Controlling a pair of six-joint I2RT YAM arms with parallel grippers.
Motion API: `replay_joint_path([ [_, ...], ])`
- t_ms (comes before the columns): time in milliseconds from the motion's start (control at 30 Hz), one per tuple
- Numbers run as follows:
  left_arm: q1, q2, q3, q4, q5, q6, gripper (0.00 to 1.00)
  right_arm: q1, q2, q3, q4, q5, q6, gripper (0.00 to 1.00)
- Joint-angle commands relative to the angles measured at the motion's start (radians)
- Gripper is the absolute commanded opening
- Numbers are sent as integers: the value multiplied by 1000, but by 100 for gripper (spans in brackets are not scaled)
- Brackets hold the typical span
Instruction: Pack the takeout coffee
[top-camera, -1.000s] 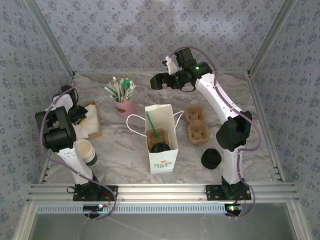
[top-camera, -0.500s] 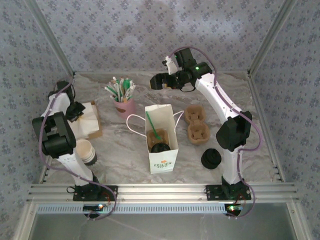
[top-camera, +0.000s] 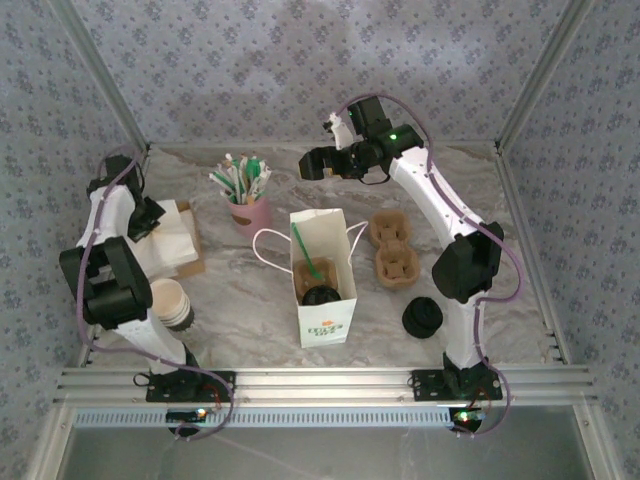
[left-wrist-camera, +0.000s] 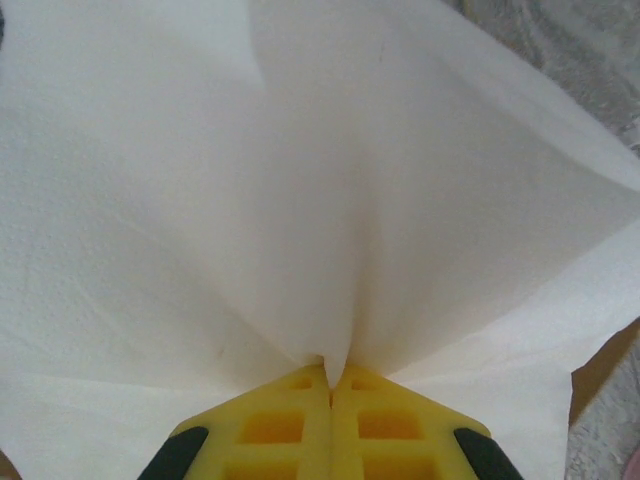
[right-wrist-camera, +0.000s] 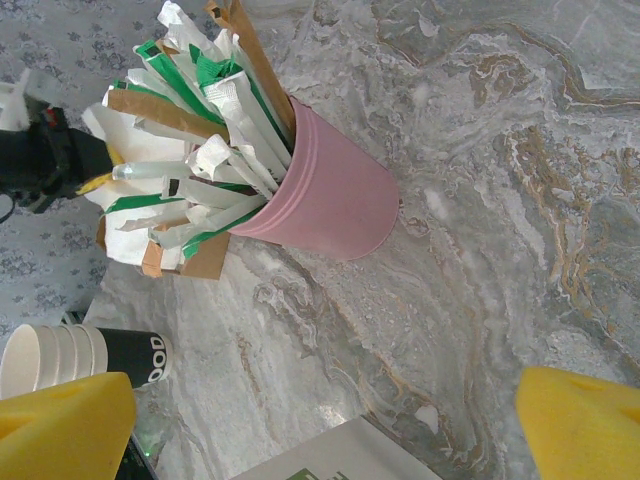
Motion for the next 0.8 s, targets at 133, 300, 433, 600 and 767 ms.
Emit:
replay_joint_path([
  [133, 0, -30, 26, -25, -16, 13, 1, 9, -3, 3, -5, 6, -12, 100],
  [300, 1, 14, -4, 22, 44, -6, 3, 9, -1, -1, -3, 8, -14, 100],
  [433, 1, 67, -7, 36, 70, -7, 6, 9, 1, -1, -2, 6, -13, 100],
  [600, 1, 83, -14, 44, 75, -11, 15, 9, 4, 0, -2, 6, -13, 100],
  [767, 1, 79, -12, 47, 87, -10, 27, 9, 7, 0, -1, 3, -13, 100],
])
